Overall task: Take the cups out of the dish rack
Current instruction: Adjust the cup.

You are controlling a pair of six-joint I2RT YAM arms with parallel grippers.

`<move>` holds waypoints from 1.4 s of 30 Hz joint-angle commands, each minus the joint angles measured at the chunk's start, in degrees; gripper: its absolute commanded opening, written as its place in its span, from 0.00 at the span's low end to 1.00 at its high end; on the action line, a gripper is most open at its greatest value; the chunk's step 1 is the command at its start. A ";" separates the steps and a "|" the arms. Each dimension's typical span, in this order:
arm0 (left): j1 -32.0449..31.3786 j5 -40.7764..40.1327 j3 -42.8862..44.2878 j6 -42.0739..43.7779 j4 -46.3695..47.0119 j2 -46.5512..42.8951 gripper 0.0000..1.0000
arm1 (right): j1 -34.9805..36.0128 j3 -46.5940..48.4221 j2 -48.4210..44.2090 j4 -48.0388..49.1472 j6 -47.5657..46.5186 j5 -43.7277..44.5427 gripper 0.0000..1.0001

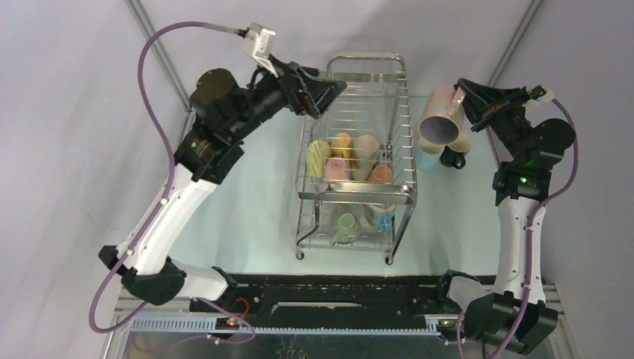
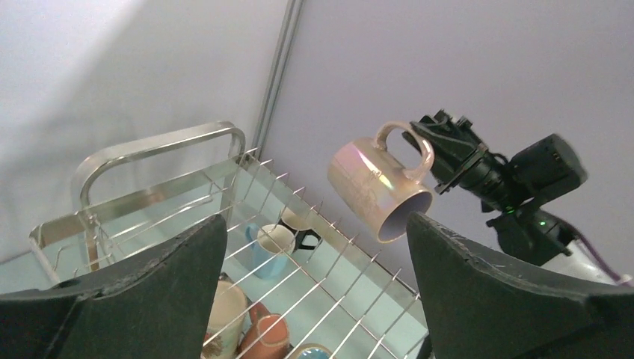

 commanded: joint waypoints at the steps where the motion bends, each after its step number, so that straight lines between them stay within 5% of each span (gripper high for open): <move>1: -4.29 -4.58 6.95 8.04 -2.39 4.16 0.95 | -1.01 6.98 0.04 4.15 3.77 2.45 0.00; 17: -20.52 -17.83 26.25 22.17 -8.63 21.10 0.92 | -0.39 19.38 -0.04 -3.23 3.23 5.32 0.00; 33: -22.71 -19.76 25.86 22.22 -1.97 24.51 0.90 | 7.52 22.10 -2.02 -9.47 -2.68 14.15 0.00; 42: -23.76 -24.76 27.31 22.55 1.13 27.04 0.79 | 16.73 22.56 -3.25 -12.62 -7.73 22.52 0.00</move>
